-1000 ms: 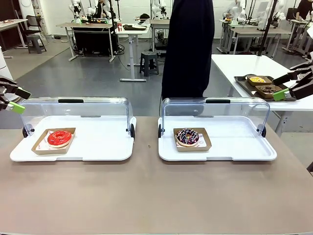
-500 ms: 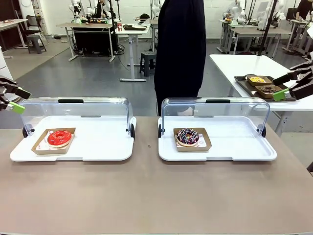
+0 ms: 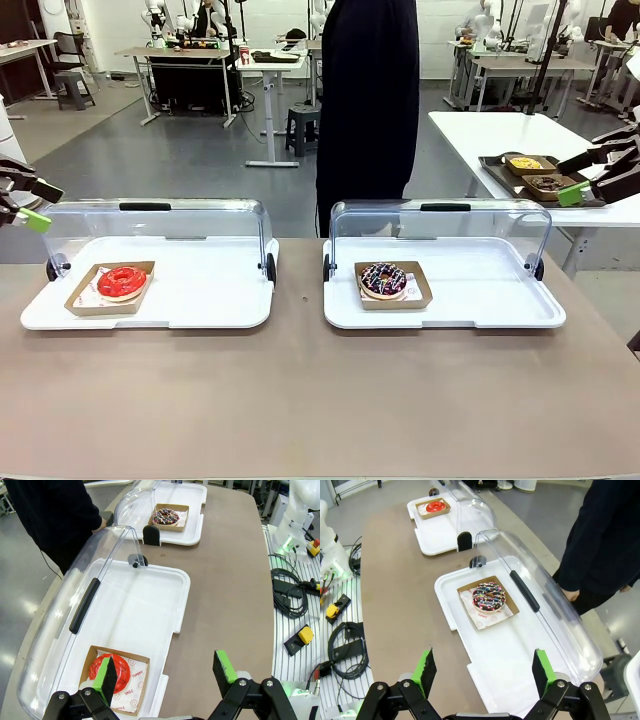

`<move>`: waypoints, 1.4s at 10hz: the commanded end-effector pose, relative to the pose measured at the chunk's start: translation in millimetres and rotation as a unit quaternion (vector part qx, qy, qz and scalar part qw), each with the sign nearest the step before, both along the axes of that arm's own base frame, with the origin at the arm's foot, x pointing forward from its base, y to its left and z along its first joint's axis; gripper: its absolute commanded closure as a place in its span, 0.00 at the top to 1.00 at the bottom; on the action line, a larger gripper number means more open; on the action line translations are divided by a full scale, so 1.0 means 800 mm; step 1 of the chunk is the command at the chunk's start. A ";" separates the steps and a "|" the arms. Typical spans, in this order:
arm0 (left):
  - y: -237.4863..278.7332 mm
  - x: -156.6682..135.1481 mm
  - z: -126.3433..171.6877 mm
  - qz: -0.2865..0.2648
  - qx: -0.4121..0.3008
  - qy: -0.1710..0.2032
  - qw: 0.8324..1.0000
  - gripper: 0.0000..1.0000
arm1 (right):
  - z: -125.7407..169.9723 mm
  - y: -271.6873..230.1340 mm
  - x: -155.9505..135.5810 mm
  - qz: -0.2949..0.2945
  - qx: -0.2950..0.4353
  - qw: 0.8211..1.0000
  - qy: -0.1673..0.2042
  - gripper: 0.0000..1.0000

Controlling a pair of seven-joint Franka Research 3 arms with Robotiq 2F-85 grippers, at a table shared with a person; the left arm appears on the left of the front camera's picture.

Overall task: Provide the desired donut to the person.
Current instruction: Place the picked Paper togo box onto the Handle tray extended by the person.

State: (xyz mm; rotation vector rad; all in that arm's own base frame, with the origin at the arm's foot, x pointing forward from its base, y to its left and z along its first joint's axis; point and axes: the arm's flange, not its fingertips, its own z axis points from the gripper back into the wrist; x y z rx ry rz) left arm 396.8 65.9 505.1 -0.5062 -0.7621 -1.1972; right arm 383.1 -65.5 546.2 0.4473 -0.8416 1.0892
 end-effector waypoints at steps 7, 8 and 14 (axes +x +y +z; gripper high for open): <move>-0.002 0.002 0.001 -0.001 -0.007 -0.003 1.000 1.00 | -0.001 0.001 0.000 0.004 0.006 1.000 -0.003 1.00; -0.002 0.002 0.001 -0.001 -0.007 -0.003 1.000 1.00 | -0.001 0.001 0.000 0.004 0.006 1.000 -0.003 1.00; -0.002 0.002 0.001 -0.001 -0.007 -0.003 1.000 1.00 | -0.001 0.001 0.000 0.004 0.006 1.000 -0.003 1.00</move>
